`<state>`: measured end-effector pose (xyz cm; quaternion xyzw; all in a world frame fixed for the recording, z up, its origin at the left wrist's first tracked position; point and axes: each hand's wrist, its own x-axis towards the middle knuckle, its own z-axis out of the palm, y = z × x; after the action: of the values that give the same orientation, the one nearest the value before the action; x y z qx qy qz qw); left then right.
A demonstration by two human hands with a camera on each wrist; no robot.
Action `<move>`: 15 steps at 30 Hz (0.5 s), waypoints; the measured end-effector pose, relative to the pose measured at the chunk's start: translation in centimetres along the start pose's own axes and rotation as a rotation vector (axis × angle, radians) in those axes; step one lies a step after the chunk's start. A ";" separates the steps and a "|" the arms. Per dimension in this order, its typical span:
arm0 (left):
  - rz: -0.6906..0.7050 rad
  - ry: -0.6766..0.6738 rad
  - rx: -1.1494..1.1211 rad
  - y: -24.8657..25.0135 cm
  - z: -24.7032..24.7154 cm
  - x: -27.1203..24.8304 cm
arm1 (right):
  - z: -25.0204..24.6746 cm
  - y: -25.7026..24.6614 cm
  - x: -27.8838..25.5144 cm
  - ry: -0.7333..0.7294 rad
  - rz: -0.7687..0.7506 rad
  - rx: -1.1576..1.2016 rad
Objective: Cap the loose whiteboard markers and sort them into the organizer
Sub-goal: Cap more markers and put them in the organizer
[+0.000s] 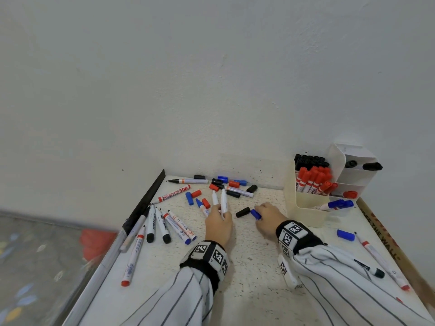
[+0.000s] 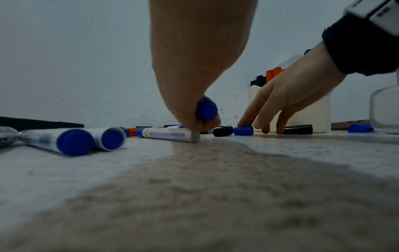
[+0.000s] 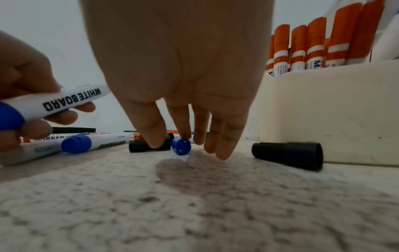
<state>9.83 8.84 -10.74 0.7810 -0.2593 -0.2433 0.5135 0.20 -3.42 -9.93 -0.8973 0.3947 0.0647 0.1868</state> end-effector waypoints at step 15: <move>-0.059 0.087 -0.041 -0.8 0.3 0.6 | -2.5 -5.6 9.3 0.076 -0.208 0.039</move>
<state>10.20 8.49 -11.66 0.7874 -0.2085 -0.2292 0.5329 10.55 -7.26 -8.45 -0.9314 0.3076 0.0034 0.1948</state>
